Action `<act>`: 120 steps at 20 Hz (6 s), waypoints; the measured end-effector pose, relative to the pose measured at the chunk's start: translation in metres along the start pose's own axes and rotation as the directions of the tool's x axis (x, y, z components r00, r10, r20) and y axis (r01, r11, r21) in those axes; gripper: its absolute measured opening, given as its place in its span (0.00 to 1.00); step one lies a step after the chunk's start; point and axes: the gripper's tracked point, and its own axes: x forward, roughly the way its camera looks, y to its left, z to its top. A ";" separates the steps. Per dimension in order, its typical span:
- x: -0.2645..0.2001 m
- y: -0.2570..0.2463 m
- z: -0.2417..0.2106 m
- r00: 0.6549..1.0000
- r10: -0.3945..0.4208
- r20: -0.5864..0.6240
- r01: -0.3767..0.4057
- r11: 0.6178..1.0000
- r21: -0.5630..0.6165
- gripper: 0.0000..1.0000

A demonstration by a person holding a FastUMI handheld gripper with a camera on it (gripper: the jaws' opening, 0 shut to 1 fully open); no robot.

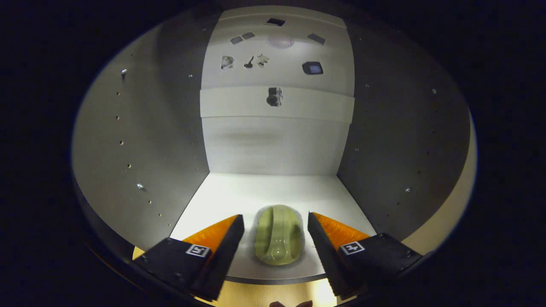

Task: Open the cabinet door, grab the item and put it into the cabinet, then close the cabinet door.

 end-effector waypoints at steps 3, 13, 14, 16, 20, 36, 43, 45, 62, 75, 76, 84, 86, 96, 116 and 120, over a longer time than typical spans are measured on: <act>-0.029 0.007 0.018 0.996 0.004 0.089 -0.002 1.000 -0.023 0.98; -0.205 0.016 0.082 0.908 0.053 0.415 -0.053 0.999 -0.012 0.98; -0.223 0.015 0.082 0.900 0.063 0.431 -0.066 0.998 -0.010 0.98; -0.261 0.010 0.075 0.891 0.075 0.447 -0.077 0.997 -0.015 0.98; -0.332 -0.008 0.052 0.879 0.075 0.470 -0.060 0.997 -0.046 0.98; -0.478 -0.190 -0.046 0.859 -0.233 0.456 0.220 0.972 0.082 0.98; -0.461 -0.303 -0.038 0.792 -0.434 0.431 0.400 0.900 0.171 0.98; -0.443 -0.318 -0.041 0.802 -0.437 0.406 0.414 0.898 0.149 0.98; -0.408 -0.245 -0.044 0.882 -0.298 0.364 0.246 0.952 0.184 0.96; -0.363 -0.097 -0.030 0.920 -0.032 0.390 -0.032 0.987 0.157 0.96; -0.356 -0.088 -0.029 0.919 -0.021 0.393 -0.044 0.987 0.155 0.97; -0.326 -0.023 -0.012 0.907 0.066 0.415 -0.113 0.990 0.088 0.97; -0.322 -0.019 -0.014 0.912 0.070 0.405 -0.115 0.989 0.089 0.97; -0.316 -0.026 -0.020 0.927 0.032 0.373 -0.062 0.996 0.067 0.97; -0.328 -0.022 -0.013 0.907 0.032 0.420 -0.054 0.998 0.040 0.96; -0.331 -0.019 -0.015 0.906 0.033 0.421 -0.042 0.999 0.012 0.97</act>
